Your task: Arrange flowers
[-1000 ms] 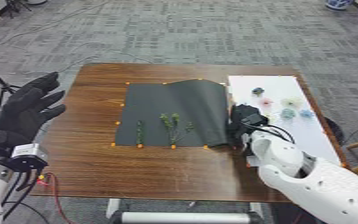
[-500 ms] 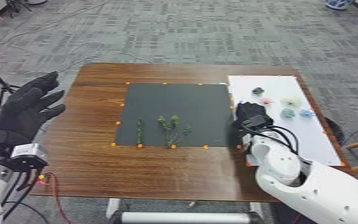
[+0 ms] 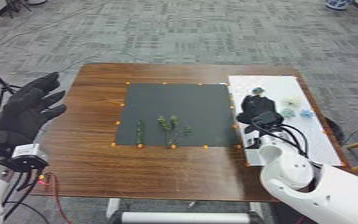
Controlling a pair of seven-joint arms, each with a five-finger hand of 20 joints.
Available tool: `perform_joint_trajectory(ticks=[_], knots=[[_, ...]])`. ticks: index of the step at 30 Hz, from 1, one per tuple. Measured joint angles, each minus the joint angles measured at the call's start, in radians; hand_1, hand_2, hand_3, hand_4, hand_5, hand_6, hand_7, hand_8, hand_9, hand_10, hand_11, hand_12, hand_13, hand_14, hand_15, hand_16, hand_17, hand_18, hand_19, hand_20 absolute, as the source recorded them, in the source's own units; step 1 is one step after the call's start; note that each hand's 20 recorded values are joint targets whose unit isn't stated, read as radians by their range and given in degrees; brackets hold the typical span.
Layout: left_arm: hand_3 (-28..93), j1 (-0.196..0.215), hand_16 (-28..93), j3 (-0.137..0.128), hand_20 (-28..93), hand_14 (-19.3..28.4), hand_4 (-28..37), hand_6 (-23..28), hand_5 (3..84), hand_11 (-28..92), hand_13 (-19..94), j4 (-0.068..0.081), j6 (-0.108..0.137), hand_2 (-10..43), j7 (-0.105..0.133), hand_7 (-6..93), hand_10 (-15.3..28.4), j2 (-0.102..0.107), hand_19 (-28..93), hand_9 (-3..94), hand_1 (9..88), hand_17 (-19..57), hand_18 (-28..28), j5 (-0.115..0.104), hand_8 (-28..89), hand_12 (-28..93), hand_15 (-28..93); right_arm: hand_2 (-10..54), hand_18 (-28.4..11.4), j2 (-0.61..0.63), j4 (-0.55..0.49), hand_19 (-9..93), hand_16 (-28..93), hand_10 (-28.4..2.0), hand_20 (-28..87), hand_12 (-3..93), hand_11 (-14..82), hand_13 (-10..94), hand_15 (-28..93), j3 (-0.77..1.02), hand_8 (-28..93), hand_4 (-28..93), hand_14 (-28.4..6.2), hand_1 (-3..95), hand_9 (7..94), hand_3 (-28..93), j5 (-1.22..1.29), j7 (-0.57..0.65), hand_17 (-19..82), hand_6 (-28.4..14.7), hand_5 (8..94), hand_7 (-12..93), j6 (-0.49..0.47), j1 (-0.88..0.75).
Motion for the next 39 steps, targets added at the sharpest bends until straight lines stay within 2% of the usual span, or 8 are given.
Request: perform_joint_trajectory(ticks=[4,13,19,23,28,34,36,39], knots=[[70,-0.004,-2,0.005,11,11.8,-25.3,1.4,21.2,12,5,0.001,0.0,-5.3,-0.001,21.1,8.4,0.001,39,13.8,25.6,-14.4,20.0,0.0,-9,23,36,-9.5,-21.4,-0.007,-0.032,93,39,-5.4,52,50.8,65.5,87,89,-0.011,20,-15,-3.8,39.6,88.9,86,0.06,-0.061,49,0.0,76.7,57,0.063,0.009],[70,-0.014,-2,0.011,11,11.9,-25.3,1.5,21.2,12,5,0.002,-0.001,-5.4,-0.003,21.5,8.4,0.001,39,13.8,25.6,-14.4,20.0,0.0,-9,22,37,-9.5,-21.2,-0.074,-0.047,93,39,-5.3,52,51.0,65.7,87,89,-0.026,21,-15,-3.8,39.1,88.5,86,0.084,-0.15,48,-0.4,76.5,57,0.053,0.019],[70,-0.013,-2,0.009,11,11.9,-25.4,1.4,21.2,12,5,0.002,-0.001,-5.3,-0.003,21.5,8.5,0.001,39,13.8,25.5,-14.4,20.1,0.0,-9,22,37,-9.5,-21.2,-0.083,-0.062,93,39,-6.1,50,51.1,67.0,83,90,0.048,20,-17,-5.1,39.0,85.9,86,0.09,-0.328,44,-0.5,73.2,60,-0.121,-0.06],[70,-0.01,-2,0.006,10,11.9,-25.4,1.4,21.2,13,4,0.001,-0.001,-5.2,-0.003,21.3,8.5,0.0,39,13.8,25.6,-14.4,20.0,0.0,-9,22,37,-9.5,-21.0,-0.077,-0.068,93,39,-6.2,49,50.4,67.1,83,90,0.088,18,-19,-5.2,39.0,85.5,86,0.064,-0.318,44,0.0,72.4,61,-0.242,-0.13],[70,-0.005,-2,0.002,10,11.9,-25.4,1.4,21.2,13,5,0.001,-0.001,-5.2,-0.003,21.4,8.6,0.0,39,13.8,25.6,-14.4,20.0,0.0,-9,22,37,-9.5,-21.2,-0.075,-0.073,93,39,-6.5,48,50.9,66.2,81,89,0.127,17,-26,-6.0,37.3,83.7,84,0.048,-0.292,42,0.7,70.5,60,-0.272,-0.185],[70,-0.006,-2,0.004,10,12.0,-25.4,1.5,21.2,13,4,0.001,-0.001,-5.2,-0.002,21.7,8.5,-0.001,39,13.8,25.5,-14.4,20.1,0.0,-9,22,38,-7.1,-22.3,-0.075,-0.078,90,39,-9.7,50,51.0,64.5,76,88,0.184,9,-23,-8.0,24.6,77.0,86,0.083,-0.28,37,-1.5,66.3,48,-0.263,-0.23],[70,-0.006,-2,0.004,10,12.0,-25.5,1.5,21.3,13,4,0.001,-0.001,-5.2,-0.002,21.7,8.5,-0.001,40,13.8,25.5,-14.4,20.1,0.0,-9,22,38,-2.8,-22.8,-0.075,-0.078,87,38,-12.0,51,49.7,62.5,72,86,0.211,-10,-20,-9.5,20.0,71.7,87,0.12,-0.272,33,-2.2,62.7,38,-0.226,-0.253],[70,-0.006,-2,0.004,10,12.0,-25.5,1.5,21.3,13,4,0.001,0.0,-5.3,-0.002,21.8,8.4,-0.002,40,13.8,25.4,-14.5,20.1,0.0,-10,22,38,0.1,-23.6,-0.076,-0.078,85,38,-14.0,52,49.0,60.7,68,85,0.27,-11,-17,-11.5,17.8,65.5,88,0.193,-0.274,31,-3.8,57.7,25,-0.17,-0.293]])
